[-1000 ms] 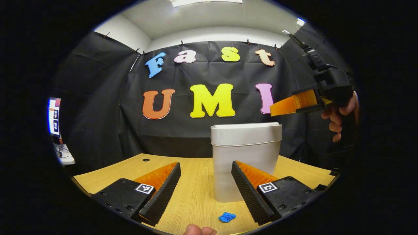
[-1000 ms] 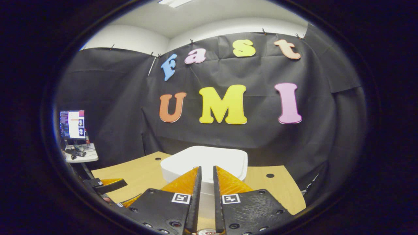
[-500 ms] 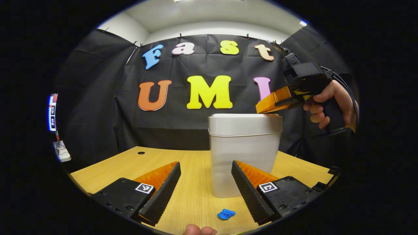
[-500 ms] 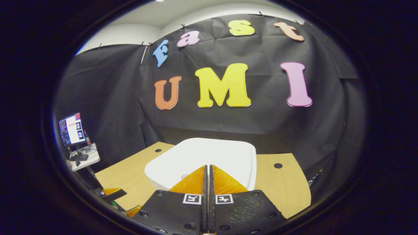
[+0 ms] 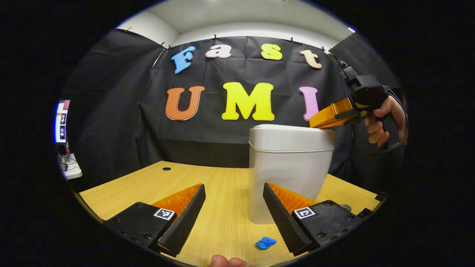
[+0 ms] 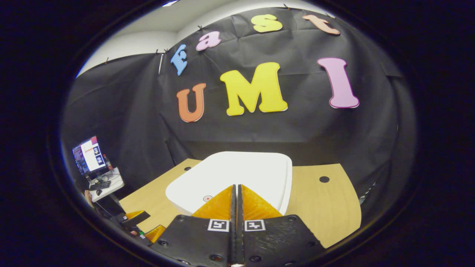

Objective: Press the lid of the desktop garbage bin to open it, pick up the crumpled paper on the desktop and throw it into the bin, then pick up the pop can on the desktop and drop it into the bin, and finally close the garbage bin lid.

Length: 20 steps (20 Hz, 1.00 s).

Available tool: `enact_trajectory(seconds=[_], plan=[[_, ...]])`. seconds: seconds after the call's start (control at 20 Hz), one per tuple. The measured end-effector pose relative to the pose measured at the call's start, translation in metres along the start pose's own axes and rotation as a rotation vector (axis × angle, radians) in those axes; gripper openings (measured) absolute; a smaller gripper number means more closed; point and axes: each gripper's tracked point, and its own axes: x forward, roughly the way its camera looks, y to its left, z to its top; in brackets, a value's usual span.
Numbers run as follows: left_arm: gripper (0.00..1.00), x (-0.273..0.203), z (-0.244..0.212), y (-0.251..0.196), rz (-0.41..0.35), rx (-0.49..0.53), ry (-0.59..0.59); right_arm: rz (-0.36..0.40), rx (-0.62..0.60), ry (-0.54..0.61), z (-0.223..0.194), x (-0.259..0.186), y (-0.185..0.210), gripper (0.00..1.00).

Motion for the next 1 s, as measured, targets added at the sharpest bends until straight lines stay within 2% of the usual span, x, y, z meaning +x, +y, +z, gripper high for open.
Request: enact_trajectory(seconds=[0.15, 0.2, 0.25, 0.35, 0.45, 0.5, 0.55, 0.65, 1.0], plan=[[1.00, -0.002, 0.002, 0.004, 0.012, 0.004, -0.007, -0.054, -0.017, -0.081, 0.010, -0.018, -0.008, 0.62], [1.00, -0.003, 0.005, 0.005, 0.015, 0.007, -0.012, -0.058, -0.022, -0.117, 0.019, -0.024, -0.007, 0.63], [1.00, -0.003, 0.005, 0.005, 0.017, 0.010, -0.016, -0.059, -0.030, -0.152, 0.026, -0.031, -0.004, 0.77], [1.00, -0.003, 0.006, 0.004, 0.014, 0.012, -0.017, -0.067, -0.062, -0.201, 0.036, -0.040, -0.001, 0.93], [1.00, -0.004, 0.006, 0.002, 0.007, 0.010, -0.015, -0.051, -0.106, -0.166, 0.026, -0.037, 0.005, 0.91], [1.00, -0.004, 0.006, 0.002, 0.007, 0.008, -0.014, -0.041, -0.122, -0.121, 0.016, -0.028, 0.005, 0.86], [1.00, -0.004, 0.006, 0.003, 0.007, 0.007, -0.014, -0.043, -0.140, -0.071, 0.005, -0.025, 0.008, 0.45], [1.00, -0.005, 0.007, 0.003, 0.010, 0.011, -0.017, -0.006, -0.128, 0.000, -0.010, -0.019, 0.017, 0.01], [1.00, -0.004, 0.007, 0.005, 0.010, -0.006, -0.013, 0.062, -0.080, 0.105, -0.025, -0.007, 0.026, 0.00]])
